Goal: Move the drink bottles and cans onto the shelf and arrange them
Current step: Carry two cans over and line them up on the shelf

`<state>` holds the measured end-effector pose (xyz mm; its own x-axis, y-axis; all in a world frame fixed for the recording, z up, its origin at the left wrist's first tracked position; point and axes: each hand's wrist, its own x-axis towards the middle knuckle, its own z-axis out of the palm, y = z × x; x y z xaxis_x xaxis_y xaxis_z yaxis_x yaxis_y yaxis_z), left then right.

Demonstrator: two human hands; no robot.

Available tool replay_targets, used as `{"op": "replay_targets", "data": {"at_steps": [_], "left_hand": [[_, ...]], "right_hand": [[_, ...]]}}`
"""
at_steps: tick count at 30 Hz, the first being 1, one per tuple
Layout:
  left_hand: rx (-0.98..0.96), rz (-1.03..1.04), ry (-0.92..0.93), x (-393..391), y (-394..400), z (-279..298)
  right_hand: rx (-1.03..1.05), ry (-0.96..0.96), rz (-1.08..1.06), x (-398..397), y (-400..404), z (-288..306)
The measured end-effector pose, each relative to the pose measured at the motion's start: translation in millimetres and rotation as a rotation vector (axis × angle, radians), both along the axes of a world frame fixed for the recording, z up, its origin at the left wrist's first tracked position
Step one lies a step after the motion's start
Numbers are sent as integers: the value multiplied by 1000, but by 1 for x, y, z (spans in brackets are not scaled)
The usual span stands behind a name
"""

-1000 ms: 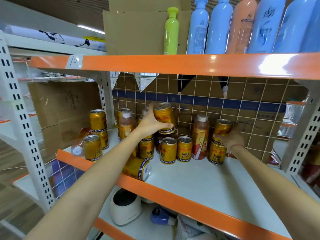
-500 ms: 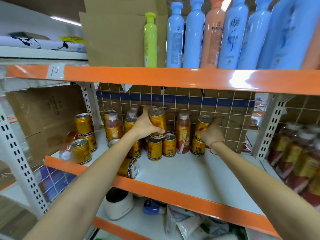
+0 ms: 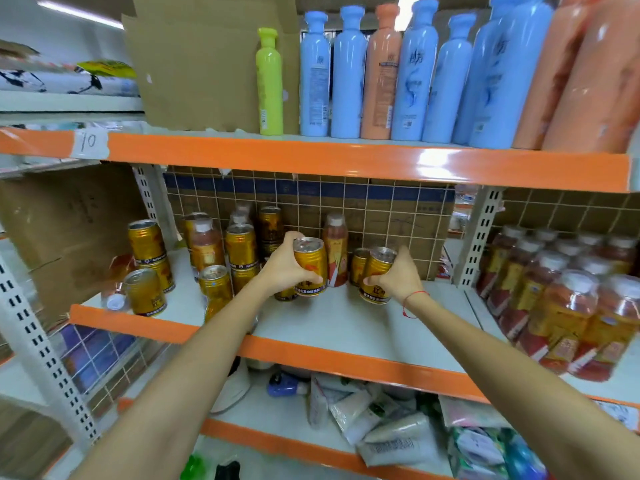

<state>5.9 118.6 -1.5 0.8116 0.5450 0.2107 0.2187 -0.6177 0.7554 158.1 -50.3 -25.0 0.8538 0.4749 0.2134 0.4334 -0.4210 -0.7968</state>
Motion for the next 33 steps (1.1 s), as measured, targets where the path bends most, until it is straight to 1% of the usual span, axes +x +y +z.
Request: {"op": "replay_targets", "data": {"at_steps": [5, 10, 15, 19, 22, 30, 33], "left_hand": [[44, -48, 56, -6, -20, -13], [115, -127, 89, -19, -46, -29], [126, -214, 95, -26, -78, -42], [125, -331, 117, -24, -111, -45], [147, -383, 142, -13, -139, -43], [159, -520, 121, 29, -225, -28], [188, -553, 94, 48, -265, -27]], "right_hand": [[-41, -24, -13, -26, -34, -5], [-167, -83, -41, -54, -73, -15], [-206, -31, -73, -78, -116, -27], [-254, -23, -123, -93, -158, -32], [-301, -33, -181, -94, -191, -33], [-356, -50, -351, -77, -294, -21], [-370, -63, -383, -68, -337, -17]]}}
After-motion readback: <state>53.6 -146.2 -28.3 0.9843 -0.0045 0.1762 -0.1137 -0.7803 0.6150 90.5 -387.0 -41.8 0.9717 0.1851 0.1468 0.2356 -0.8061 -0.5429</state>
